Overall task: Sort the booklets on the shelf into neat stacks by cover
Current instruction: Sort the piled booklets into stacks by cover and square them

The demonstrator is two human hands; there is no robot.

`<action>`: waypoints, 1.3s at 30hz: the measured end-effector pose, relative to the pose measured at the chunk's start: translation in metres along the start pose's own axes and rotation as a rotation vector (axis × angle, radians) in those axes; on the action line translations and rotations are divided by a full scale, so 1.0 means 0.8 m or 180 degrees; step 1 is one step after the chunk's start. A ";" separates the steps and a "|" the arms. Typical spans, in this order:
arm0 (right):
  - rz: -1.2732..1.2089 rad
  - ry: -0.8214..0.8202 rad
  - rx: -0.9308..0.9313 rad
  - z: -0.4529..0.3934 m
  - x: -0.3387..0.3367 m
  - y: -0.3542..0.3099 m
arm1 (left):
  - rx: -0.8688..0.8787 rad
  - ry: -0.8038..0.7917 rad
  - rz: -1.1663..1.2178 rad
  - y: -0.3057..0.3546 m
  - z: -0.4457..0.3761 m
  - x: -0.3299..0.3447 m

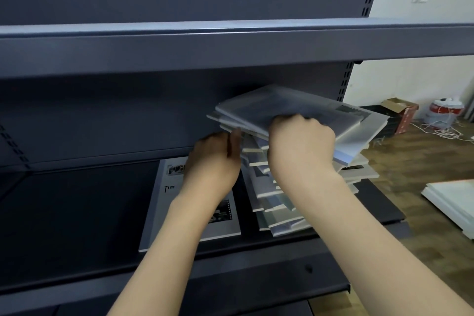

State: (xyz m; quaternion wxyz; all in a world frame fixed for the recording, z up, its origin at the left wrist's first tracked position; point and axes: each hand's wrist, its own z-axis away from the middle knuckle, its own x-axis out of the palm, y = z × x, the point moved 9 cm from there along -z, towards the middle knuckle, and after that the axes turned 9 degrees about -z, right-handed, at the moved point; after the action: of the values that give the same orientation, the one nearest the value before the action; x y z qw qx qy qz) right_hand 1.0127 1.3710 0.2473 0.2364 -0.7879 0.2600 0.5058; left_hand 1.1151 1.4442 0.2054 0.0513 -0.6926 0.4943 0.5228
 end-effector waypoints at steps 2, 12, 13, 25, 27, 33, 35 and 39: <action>0.0019 -0.0115 0.0082 0.005 0.013 -0.010 | -0.0018 -0.0054 0.0123 0.006 -0.002 -0.001; 0.0114 0.0659 0.0226 0.016 0.029 -0.045 | -0.0088 -0.0535 0.0325 -0.002 -0.009 0.004; 0.0080 0.0647 0.0241 0.016 0.029 -0.044 | -0.0025 -0.0491 0.0220 -0.001 -0.008 0.001; -0.0454 0.0729 0.0080 0.023 0.025 -0.049 | -0.0438 -0.0784 0.1336 0.000 -0.011 0.021; -0.0451 0.0725 0.0085 0.022 0.026 -0.045 | -0.0677 -0.0742 0.1627 -0.002 -0.012 0.023; -0.0514 0.0887 -0.0059 0.021 0.021 -0.040 | -0.1259 -0.0638 0.2881 -0.002 -0.014 0.034; -0.0453 0.0785 -0.0071 0.019 0.027 -0.038 | -0.1409 -0.0608 0.2953 -0.006 -0.015 0.037; -0.0271 0.0511 -0.0076 0.018 0.034 -0.035 | -0.1596 -0.0216 0.2851 -0.027 -0.022 0.026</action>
State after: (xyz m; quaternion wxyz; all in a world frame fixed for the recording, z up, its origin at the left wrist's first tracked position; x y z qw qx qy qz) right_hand 1.0306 1.3963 0.2198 0.2267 -0.8389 0.2383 0.4335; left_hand 1.1419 1.4315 0.1874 -0.3293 -0.3867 0.6000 0.6181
